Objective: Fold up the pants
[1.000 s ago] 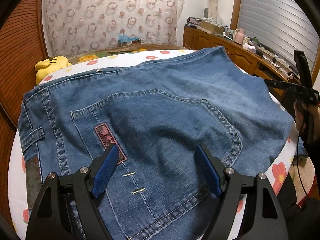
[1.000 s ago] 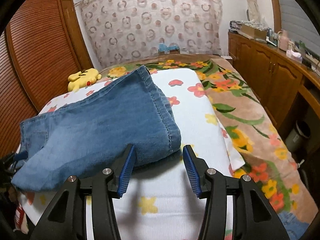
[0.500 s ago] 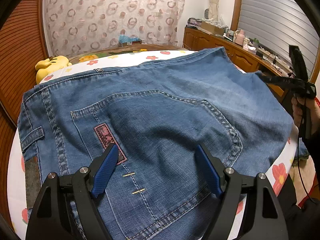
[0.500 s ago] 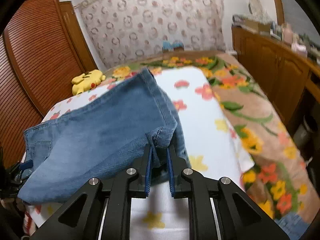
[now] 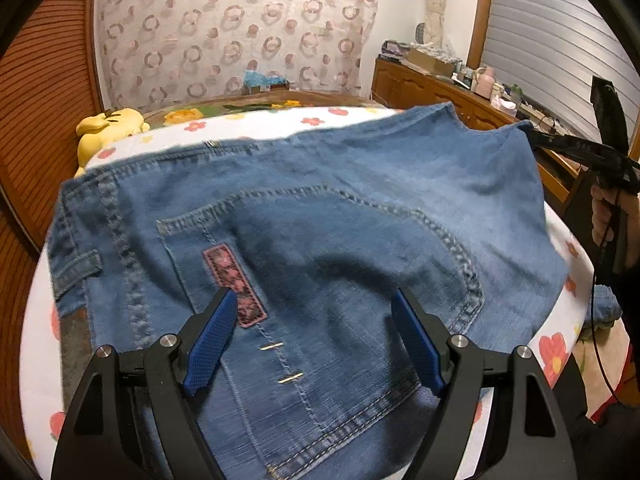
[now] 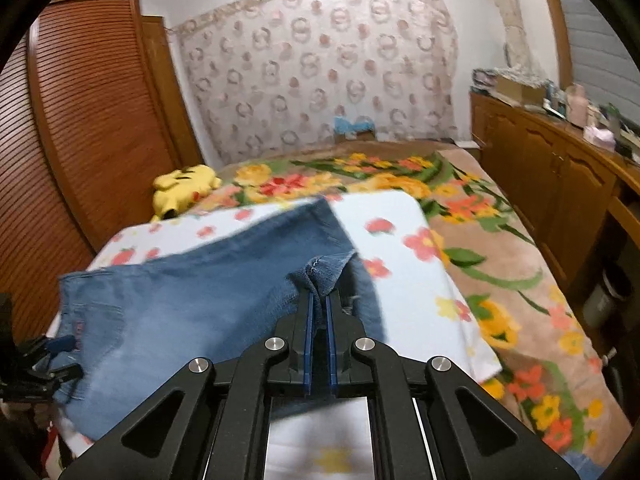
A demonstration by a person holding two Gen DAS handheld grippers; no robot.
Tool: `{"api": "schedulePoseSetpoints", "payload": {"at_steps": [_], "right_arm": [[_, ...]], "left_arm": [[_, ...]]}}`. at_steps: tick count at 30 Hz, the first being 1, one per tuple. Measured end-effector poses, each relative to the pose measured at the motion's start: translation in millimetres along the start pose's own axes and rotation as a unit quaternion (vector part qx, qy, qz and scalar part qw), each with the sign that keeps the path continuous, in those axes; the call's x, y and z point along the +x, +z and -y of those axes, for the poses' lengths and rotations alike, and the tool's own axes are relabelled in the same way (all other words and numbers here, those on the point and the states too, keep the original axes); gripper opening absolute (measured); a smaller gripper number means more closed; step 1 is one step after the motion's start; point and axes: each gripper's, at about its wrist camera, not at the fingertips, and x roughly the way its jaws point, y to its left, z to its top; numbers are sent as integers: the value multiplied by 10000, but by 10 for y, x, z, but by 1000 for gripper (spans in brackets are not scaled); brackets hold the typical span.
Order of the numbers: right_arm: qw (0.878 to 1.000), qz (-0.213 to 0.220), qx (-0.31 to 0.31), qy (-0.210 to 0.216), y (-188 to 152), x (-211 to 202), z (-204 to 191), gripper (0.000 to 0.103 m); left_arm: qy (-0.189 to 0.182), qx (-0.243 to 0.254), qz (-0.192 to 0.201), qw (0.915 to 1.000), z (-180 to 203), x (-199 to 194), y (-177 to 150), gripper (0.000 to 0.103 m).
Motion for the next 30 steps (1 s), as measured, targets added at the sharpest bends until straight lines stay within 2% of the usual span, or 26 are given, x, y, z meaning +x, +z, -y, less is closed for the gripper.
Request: {"api": "schedulePoseSetpoints", "payload": {"at_steps": [10,15,18,20,24,30], "right_arm": [[9914,54,-694,1113,46,-29,-747,5],[9796,-186,-844,1814,-49,83,-1064,5],[9744,-401,-886,2029,-164,237,-1135,5],[9714,-589,-948,2097,-268,321,-1167,5],[9704,-891,-1111,1952,-337,449,-1070,6],[9744,-827,-1043,1813,-323,304,-853,29]], "left_arm": [[217,-153,412,9988,-193,-332,86,80],[329,-309,467,9979,-402,-379,75,80],[368,-413,461,9974,-499,-388,50,80],[391,-427,450,9973,-519,-381,42,80],[351,-411,449,9975,-495,-367,59,80],[186,-218,489,9984,-304,-315,181,80]]}}
